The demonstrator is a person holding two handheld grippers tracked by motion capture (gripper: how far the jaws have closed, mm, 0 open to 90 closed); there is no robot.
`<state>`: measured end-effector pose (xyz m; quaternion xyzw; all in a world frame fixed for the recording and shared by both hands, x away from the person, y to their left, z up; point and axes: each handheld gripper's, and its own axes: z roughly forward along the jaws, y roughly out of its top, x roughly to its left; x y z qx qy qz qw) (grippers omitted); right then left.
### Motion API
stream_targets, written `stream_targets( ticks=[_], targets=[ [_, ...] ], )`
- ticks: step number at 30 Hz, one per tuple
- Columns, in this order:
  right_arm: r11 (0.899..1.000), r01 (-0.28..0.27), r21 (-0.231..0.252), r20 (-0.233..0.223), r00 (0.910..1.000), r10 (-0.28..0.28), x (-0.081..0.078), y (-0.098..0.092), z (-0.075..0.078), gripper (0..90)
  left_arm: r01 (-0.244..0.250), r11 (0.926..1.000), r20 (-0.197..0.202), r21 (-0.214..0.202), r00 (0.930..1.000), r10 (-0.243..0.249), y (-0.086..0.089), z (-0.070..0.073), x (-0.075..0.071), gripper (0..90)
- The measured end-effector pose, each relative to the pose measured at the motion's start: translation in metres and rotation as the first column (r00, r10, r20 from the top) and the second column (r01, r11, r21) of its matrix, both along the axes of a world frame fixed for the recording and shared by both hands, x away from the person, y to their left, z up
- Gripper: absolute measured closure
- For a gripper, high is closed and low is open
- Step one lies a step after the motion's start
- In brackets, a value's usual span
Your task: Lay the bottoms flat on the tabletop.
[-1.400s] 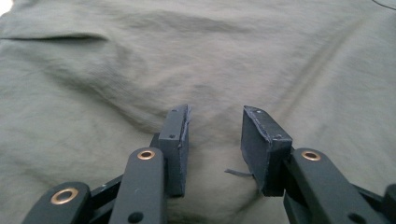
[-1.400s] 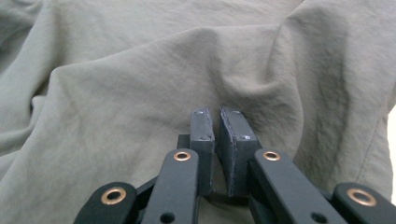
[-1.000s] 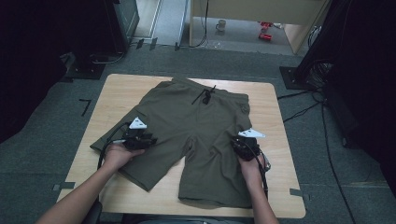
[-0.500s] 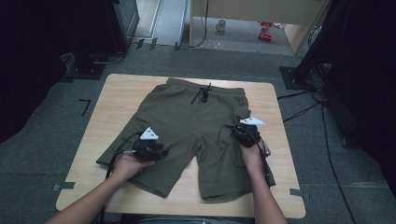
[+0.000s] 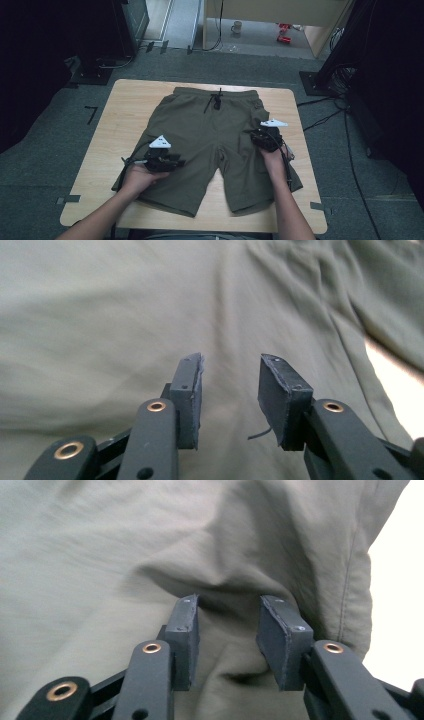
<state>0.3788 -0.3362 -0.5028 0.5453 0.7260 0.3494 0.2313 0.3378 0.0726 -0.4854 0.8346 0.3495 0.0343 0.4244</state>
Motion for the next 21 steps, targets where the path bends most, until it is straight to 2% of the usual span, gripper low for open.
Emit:
stream_targets(
  ticks=[2, 5, 7, 11, 14, 16, 18, 21],
  targets=[
    [1.000, -0.014, 0.027, 0.025, 0.9996, 0.013, -0.013, -0.002, 0.009, 63.9, -0.032, 0.9993, 0.011, -0.019, 0.9994, 0.032, 0.010, 0.006, 0.007, 60.4],
    [0.999, -0.045, 0.016, 0.046, 0.9980, 0.044, -0.034, 0.000, 0.019, 65.6, -0.084, 0.9959, 0.009, -0.034, 0.9964, 0.085, 0.025, 0.012, 0.020, 59.2],
    [0.997, -0.070, 0.020, 0.060, 0.9958, 0.069, -0.046, 0.002, 0.021, 66.6, -0.116, 0.9932, 0.028, -0.014, 0.9928, 0.116, 0.033, 0.011, 0.028, 58.3],
    [0.993, -0.117, 0.006, 0.022, 0.9929, 0.117, -0.063, 0.009, 0.012, 66.4, -0.145, 0.9879, 0.050, 0.054, 0.9886, 0.142, 0.040, 0.005, 0.040, 56.7],
    [0.990, -0.142, -0.020, -0.023, 0.9897, 0.141, -0.076, 0.012, -0.003, 66.2, -0.153, 0.9861, 0.039, 0.065, 0.9878, 0.151, 0.044, -0.001, 0.045, 56.3],
    [0.990, -0.137, -0.016, -0.045, 0.9897, 0.136, -0.084, 0.012, -0.009, 66.6, -0.152, 0.9860, 0.035, 0.069, 0.9881, 0.150, 0.047, -0.004, 0.046, 56.3],
    [0.992, -0.124, -0.034, -0.043, 0.9915, 0.123, -0.097, 0.014, -0.013, 66.4, -0.151, 0.9858, 0.028, 0.073, 0.9883, 0.150, 0.050, -0.007, 0.045, 56.2],
    [0.994, -0.106, -0.029, -0.043, 0.9936, 0.105, -0.109, 0.016, -0.013, 62.4, -0.151, 0.9867, 0.032, 0.060, 0.9882, 0.150, 0.054, -0.010, 0.042, 55.8]
  ],
)
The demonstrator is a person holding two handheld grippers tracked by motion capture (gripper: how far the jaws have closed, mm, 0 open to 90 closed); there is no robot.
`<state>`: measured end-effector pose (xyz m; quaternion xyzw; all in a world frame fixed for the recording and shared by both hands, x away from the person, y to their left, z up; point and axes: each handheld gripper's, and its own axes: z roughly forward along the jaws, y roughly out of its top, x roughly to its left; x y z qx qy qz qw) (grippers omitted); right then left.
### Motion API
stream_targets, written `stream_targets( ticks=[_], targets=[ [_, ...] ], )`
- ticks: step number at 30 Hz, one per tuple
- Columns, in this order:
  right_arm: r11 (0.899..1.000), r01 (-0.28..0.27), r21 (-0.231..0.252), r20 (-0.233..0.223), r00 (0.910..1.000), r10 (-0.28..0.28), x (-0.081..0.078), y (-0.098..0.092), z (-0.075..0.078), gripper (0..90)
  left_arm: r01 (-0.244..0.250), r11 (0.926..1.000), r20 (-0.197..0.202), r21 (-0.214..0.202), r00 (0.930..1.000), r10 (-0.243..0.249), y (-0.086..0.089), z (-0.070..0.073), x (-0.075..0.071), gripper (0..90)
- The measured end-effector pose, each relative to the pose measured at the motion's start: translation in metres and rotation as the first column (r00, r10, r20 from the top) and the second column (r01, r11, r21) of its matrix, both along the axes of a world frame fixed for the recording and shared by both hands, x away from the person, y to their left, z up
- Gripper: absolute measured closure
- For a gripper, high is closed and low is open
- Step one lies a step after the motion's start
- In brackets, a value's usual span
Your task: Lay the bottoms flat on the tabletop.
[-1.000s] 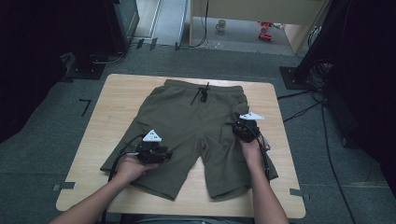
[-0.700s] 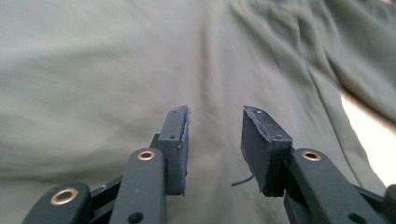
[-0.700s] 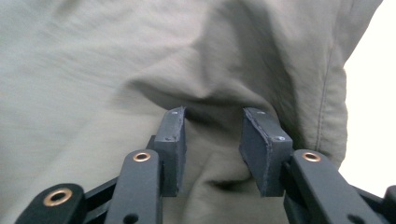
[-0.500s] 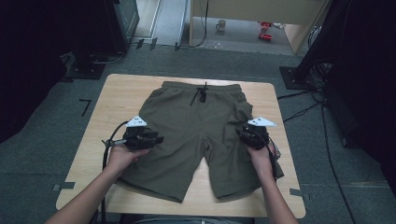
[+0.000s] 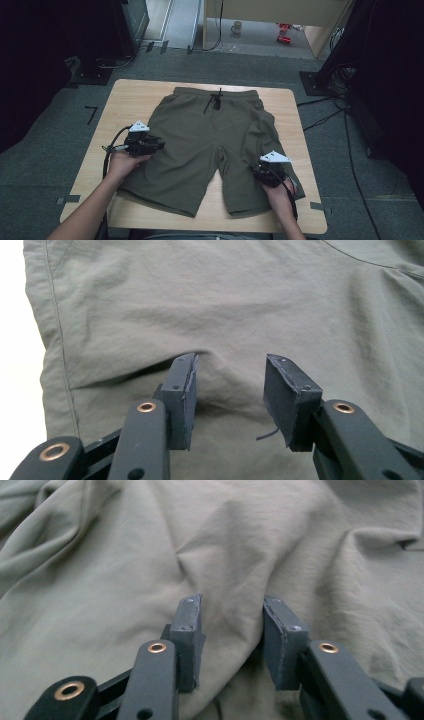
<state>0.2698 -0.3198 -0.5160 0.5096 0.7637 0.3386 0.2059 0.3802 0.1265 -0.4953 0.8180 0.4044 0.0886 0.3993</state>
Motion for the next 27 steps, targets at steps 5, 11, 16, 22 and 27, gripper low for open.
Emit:
stream_targets(
  ticks=[5, 11, 16, 22, 27],
  targets=[
    [1.000, -0.014, -0.004, -0.012, 0.9998, 0.014, -0.018, 0.012, 0.000, 48.7, -0.007, 1.0000, -0.015, 0.006, 0.9999, 0.008, 0.007, -0.005, -0.004, 55.3],
    [0.997, -0.069, 0.025, -0.021, 0.9974, 0.069, -0.031, 0.025, 0.001, 50.2, -0.005, 0.9995, -0.036, 0.030, 0.9993, 0.006, 0.014, -0.009, -0.008, 54.5],
    [0.995, -0.075, 0.062, 0.056, 0.9959, 0.071, -0.023, 0.016, 0.014, 46.3, -0.018, 0.9996, 0.013, 0.022, 0.9998, 0.018, 0.014, -0.003, -0.009, 51.1],
    [0.991, -0.095, 0.092, 0.072, 0.9935, 0.088, 0.003, -0.003, 0.024, 45.8, -0.011, 0.9990, 0.065, 0.043, 0.9978, 0.008, 0.016, 0.006, -0.006, 47.2],
    [0.987, -0.067, 0.145, 0.058, 0.9965, 0.059, 0.023, -0.022, 0.025, 47.9, -0.035, 0.9987, 0.056, 0.038, 0.9979, 0.032, 0.028, 0.012, 0.005, 46.7]
  ],
)
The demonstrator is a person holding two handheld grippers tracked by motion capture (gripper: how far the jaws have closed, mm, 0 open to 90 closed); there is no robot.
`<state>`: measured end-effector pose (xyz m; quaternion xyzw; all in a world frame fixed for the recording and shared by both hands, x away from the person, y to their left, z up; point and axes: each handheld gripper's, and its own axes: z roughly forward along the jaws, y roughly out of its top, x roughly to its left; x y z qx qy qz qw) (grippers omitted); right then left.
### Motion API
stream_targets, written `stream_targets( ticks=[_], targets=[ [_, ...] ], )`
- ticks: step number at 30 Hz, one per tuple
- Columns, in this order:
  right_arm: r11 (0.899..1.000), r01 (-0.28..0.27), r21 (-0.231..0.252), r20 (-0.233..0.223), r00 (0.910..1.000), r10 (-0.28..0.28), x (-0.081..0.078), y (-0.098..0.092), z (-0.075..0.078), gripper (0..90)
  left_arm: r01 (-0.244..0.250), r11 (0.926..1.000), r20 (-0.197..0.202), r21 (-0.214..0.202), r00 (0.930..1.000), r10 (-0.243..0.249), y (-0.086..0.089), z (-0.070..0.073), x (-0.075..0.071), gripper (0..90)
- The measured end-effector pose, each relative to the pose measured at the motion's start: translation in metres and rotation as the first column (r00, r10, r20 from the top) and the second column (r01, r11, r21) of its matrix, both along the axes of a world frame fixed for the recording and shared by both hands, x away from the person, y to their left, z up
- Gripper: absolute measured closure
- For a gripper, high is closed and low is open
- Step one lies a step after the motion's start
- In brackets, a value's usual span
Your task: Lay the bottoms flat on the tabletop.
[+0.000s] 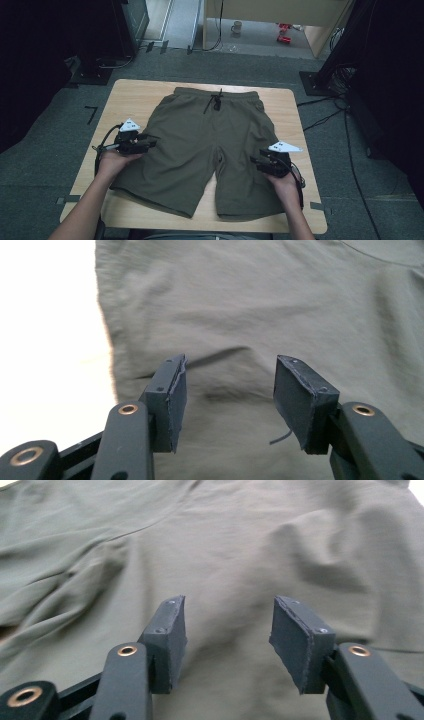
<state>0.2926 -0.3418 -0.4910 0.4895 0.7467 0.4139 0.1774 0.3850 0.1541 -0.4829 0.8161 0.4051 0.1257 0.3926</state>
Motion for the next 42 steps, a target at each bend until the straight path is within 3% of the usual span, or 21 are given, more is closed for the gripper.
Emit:
stream_targets(
  ticks=[7, 11, 18, 22, 25, 29, 31, 34, 37, 39, 41, 42],
  targets=[
    [0.996, 0.085, -0.038, 0.015, 0.9963, -0.085, 0.019, -0.029, 0.001, 55.8, -0.053, 0.9986, -0.015, -0.011, 0.9985, 0.053, 0.020, 0.003, 0.013, 47.0],
    [0.993, 0.117, -0.031, 0.015, 0.9930, -0.117, 0.027, -0.045, 0.002, 58.5, -0.078, 0.9967, -0.014, -0.024, 0.9969, 0.077, 0.032, 0.004, 0.020, 46.4],
    [0.980, 0.188, -0.066, 0.010, 0.9821, -0.188, 0.036, -0.072, -0.001, 58.2, -0.132, 0.9912, -0.032, -0.006, 0.9908, 0.132, 0.053, 0.000, 0.034, 48.2],
    [0.973, 0.223, -0.062, 0.003, 0.9748, -0.223, 0.040, -0.084, -0.004, 60.9, -0.155, 0.9879, -0.019, -0.005, 0.9878, 0.155, 0.061, -0.003, 0.038, 48.1],
    [0.967, 0.241, -0.077, 0.019, 0.9706, -0.240, 0.043, -0.090, -0.007, 61.5, -0.168, 0.9854, -0.022, 0.026, 0.9854, 0.169, 0.065, -0.009, 0.041, 48.5],
    [0.962, 0.255, -0.101, -0.002, 0.9664, -0.257, 0.049, -0.098, -0.017, 61.3, -0.182, 0.9818, -0.033, 0.053, 0.9823, 0.184, 0.068, -0.017, 0.042, 49.6],
    [0.959, 0.269, -0.090, -0.021, 0.9621, -0.272, 0.051, -0.100, -0.022, 60.5, -0.181, 0.9816, -0.043, 0.062, 0.9821, 0.183, 0.070, -0.022, 0.043, 49.5],
    [0.960, 0.266, -0.091, -0.032, 0.9623, -0.270, 0.052, -0.099, -0.025, 57.3, -0.190, 0.9809, -0.030, 0.041, 0.9811, 0.191, 0.070, -0.025, 0.041, 48.6],
    [0.960, 0.250, -0.128, -0.025, 0.9665, -0.256, 0.052, -0.094, -0.029, 54.1, -0.195, 0.9801, 0.000, 0.037, 0.9808, 0.195, 0.068, -0.027, 0.039, 48.0],
    [0.959, 0.257, -0.119, -0.008, 0.9657, -0.259, 0.051, -0.092, -0.032, 51.8, -0.185, 0.9817, 0.031, 0.047, 0.9826, 0.183, 0.066, -0.030, 0.036, 44.4],
    [0.958, 0.260, -0.122, -0.003, 0.9649, -0.263, 0.050, -0.091, -0.032, 48.8, -0.160, 0.9837, 0.079, 0.082, 0.9850, 0.153, 0.062, -0.033, 0.032, 40.4],
    [0.958, 0.261, -0.122, -0.004, 0.9648, -0.263, 0.050, -0.090, -0.032, 46.2, -0.165, 0.9833, 0.076, 0.077, 0.9843, 0.159, 0.061, -0.033, 0.031, 39.5]
  ],
)
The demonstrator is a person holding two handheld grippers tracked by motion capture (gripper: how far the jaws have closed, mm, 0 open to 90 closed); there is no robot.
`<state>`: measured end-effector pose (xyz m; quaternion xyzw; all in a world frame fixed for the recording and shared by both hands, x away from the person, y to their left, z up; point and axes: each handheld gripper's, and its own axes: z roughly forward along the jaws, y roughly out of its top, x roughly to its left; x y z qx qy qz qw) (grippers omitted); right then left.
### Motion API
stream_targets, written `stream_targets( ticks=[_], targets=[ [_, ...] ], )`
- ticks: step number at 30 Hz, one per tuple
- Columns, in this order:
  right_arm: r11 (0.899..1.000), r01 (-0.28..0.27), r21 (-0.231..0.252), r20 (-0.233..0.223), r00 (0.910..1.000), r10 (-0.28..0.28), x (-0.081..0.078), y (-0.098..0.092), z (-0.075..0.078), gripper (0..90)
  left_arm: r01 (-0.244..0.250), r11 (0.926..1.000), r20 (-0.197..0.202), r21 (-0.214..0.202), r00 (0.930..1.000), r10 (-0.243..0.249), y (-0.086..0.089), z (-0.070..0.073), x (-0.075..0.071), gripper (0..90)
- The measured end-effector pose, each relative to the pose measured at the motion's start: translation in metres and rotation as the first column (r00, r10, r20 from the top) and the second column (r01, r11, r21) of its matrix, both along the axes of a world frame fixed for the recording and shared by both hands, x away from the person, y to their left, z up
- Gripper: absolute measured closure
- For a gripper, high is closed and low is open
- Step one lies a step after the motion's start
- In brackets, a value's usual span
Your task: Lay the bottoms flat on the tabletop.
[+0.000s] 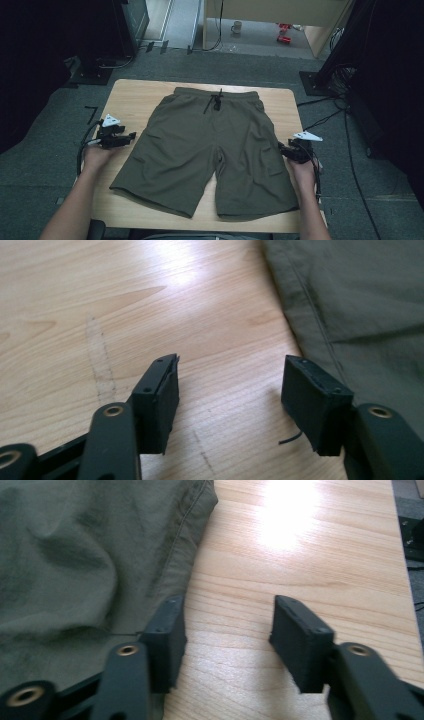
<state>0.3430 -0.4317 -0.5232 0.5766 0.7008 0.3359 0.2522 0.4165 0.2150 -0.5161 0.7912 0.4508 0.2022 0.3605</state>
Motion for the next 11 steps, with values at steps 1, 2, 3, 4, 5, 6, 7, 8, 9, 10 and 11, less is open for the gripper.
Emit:
stream_targets(
  ticks=[1, 2, 3, 4, 5, 6, 7, 8, 9, 10, 11],
  targets=[
    [1.000, -0.002, -0.002, -0.002, 1.0000, 0.002, 0.0001, 0.0005, -0.0001, 42.7, -0.001, 1.0000, 0.000, 0.001, 1.0000, 0.001, -0.0006, -0.0001, -0.0002, 38.2],
    [1.000, 0.006, -0.001, -0.005, 1.0000, -0.006, 0.0002, 0.0005, -0.0002, 39.4, -0.002, 1.0000, -0.001, 0.001, 1.0000, 0.002, -0.0013, -0.0002, -0.0004, 37.2],
    [1.000, 0.012, -0.001, -0.009, 0.9999, -0.012, 0.0007, 0.0002, -0.0003, 36.4, -0.005, 1.0000, -0.002, 0.002, 1.0000, 0.005, -0.0020, -0.0002, -0.0006, 36.0],
    [1.000, 0.013, -0.001, -0.012, 0.9998, -0.013, 0.0010, 0.0003, -0.0004, 32.8, -0.007, 1.0000, -0.003, 0.003, 1.0000, 0.007, -0.0021, -0.0002, -0.0007, 34.8],
    [1.000, 0.009, -0.002, -0.014, 0.9999, -0.010, 0.0012, 0.0004, -0.0005, 30.8, -0.010, 0.9999, -0.005, 0.005, 0.9999, 0.010, -0.0025, -0.0003, -0.0007, 33.5],
    [1.000, 0.003, -0.005, -0.017, 0.9999, -0.003, 0.0013, 0.0006, -0.0006, 28.5, -0.013, 0.9999, -0.009, 0.007, 0.9999, 0.013, -0.0031, -0.0003, -0.0006, 30.4],
    [1.000, 0.001, -0.005, -0.020, 0.9998, -0.001, 0.0010, 0.0011, -0.0007, 26.3, -0.015, 0.9999, -0.009, 0.009, 0.9998, 0.015, -0.0035, -0.0005, -0.0006, 28.3],
    [1.000, 0.001, -0.007, -0.023, 0.9997, -0.001, 0.0007, 0.0018, -0.0008, 24.4, -0.018, 0.9998, -0.010, 0.009, 0.9998, 0.018, -0.0037, -0.0005, -0.0006, 27.2],
    [1.000, 0.003, -0.007, -0.024, 0.9997, -0.003, 0.0005, 0.0021, -0.0009, 23.1, -0.024, 0.9997, -0.012, 0.012, 0.9996, 0.024, -0.0045, -0.0006, -0.0008, 25.9],
    [1.000, 0.005, -0.008, -0.028, 0.9996, -0.006, 0.0001, 0.0024, -0.0010, 21.8, -0.026, 0.9996, -0.012, 0.012, 0.9996, 0.026, -0.0048, -0.0007, -0.0009, 24.4],
    [1.000, 0.005, -0.008, -0.028, 0.9996, -0.006, 0.0000, 0.0027, -0.0010, 21.0, -0.030, 0.9994, -0.014, 0.014, 0.9994, 0.030, -0.0051, -0.0007, -0.0009, 23.8]
  ],
)
